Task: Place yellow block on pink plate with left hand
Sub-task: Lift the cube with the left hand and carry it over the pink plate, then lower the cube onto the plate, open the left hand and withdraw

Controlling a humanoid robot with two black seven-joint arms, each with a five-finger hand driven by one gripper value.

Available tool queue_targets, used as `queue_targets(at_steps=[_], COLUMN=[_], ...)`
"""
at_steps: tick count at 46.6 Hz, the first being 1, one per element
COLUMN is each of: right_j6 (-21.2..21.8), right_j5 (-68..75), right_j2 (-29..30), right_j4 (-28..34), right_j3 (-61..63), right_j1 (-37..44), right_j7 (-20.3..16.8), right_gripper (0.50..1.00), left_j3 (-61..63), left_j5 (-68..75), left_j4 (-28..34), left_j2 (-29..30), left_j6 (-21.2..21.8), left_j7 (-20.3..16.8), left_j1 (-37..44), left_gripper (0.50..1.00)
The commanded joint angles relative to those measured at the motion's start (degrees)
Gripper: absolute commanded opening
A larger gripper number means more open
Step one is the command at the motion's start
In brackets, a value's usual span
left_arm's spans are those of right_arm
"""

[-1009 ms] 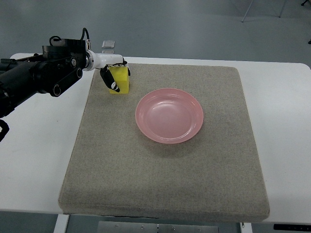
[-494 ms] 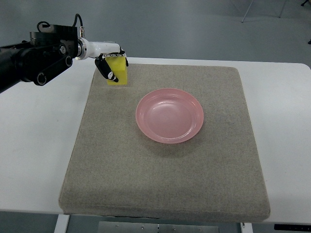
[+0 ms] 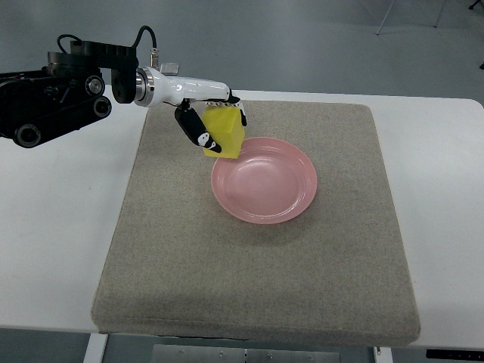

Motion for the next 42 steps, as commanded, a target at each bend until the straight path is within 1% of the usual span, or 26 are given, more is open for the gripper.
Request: queue_targets(at_steps=[1, 11, 20, 22, 26, 30, 33, 34, 40, 41, 42], right_j6=[0.0, 0.0, 0.0, 0.0, 0.0, 0.0, 0.0, 0.0, 0.0, 0.0, 0.0], right_j5=[0.0, 0.0, 0.0, 0.0, 0.0, 0.0, 0.0, 0.0, 0.0, 0.0, 0.0], right_j2=[0.0, 0.0, 0.0, 0.0, 0.0, 0.0, 0.0, 0.0, 0.0, 0.0, 0.0], right_j4=[0.0, 0.0, 0.0, 0.0, 0.0, 0.0, 0.0, 0.0, 0.0, 0.0, 0.0], right_j3=[0.0, 0.0, 0.0, 0.0, 0.0, 0.0, 0.0, 0.0, 0.0, 0.0, 0.0], right_j1=[0.0, 0.0, 0.0, 0.0, 0.0, 0.0, 0.0, 0.0, 0.0, 0.0, 0.0], right_j7=[0.0, 0.0, 0.0, 0.0, 0.0, 0.0, 0.0, 0.0, 0.0, 0.0, 0.0], right_gripper=[0.924, 0.924, 0.924, 0.924, 0.924, 0.924, 0.924, 0.924, 0.924, 0.924, 0.924], left_j3=[0.0, 0.1, 0.5, 0.6, 0.8, 1.3, 1.4, 1.4, 1.5, 1.5, 1.5], left_j5=[0.3, 7.2, 7.9, 7.9, 7.9, 7.9, 7.9, 8.0, 8.1, 8.1, 8.1], left_j4=[-2.0, -2.5, 0.4, 1.5, 3.6, 4.7, 5.0, 5.1, 7.2, 7.2, 7.2], left_j2=[-0.2, -3.0, -6.4, -7.7, -10.1, -11.0, -11.5, -11.7, -13.0, -13.0, -13.0], left_j6=[0.0, 0.7, 1.2, 1.9, 4.8, 6.0, 6.1, 6.2, 6.4, 6.4, 6.4], left_j7=[0.1, 0.1, 0.2, 0.2, 0.2, 0.2, 0.2, 0.2, 0.2, 0.2, 0.2], left_j1=[-0.1, 0.4, 1.2, 1.9, 3.5, 4.1, 4.4, 4.5, 5.2, 5.2, 5.3], left_gripper=[0.500, 0.500, 0.500, 0.500, 0.500, 0.525, 0.557, 0.576, 0.750, 0.769, 0.773])
